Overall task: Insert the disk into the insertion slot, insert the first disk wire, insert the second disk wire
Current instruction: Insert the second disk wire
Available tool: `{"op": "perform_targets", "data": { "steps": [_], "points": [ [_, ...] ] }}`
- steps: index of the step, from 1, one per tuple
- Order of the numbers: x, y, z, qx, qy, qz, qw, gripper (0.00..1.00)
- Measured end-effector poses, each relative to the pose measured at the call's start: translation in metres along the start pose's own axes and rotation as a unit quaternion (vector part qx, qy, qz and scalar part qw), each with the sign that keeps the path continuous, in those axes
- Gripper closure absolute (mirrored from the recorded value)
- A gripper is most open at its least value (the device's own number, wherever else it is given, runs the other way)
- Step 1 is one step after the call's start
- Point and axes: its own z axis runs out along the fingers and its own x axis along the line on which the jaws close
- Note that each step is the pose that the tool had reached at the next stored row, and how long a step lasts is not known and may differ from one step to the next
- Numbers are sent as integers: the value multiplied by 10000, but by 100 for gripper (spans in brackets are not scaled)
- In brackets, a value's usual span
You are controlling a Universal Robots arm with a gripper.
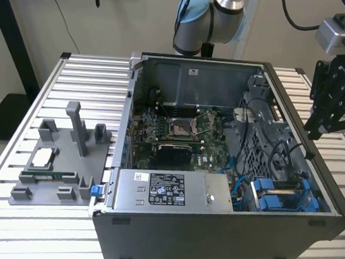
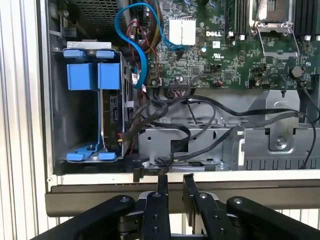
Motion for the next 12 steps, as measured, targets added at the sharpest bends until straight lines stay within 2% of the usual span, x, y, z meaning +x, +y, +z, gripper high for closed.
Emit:
{"op": "perform_targets", "data": {
  "steps": [12],
  "points": [
    [14,-9,0,-3,-5,13,10000,0]
  ]
}}
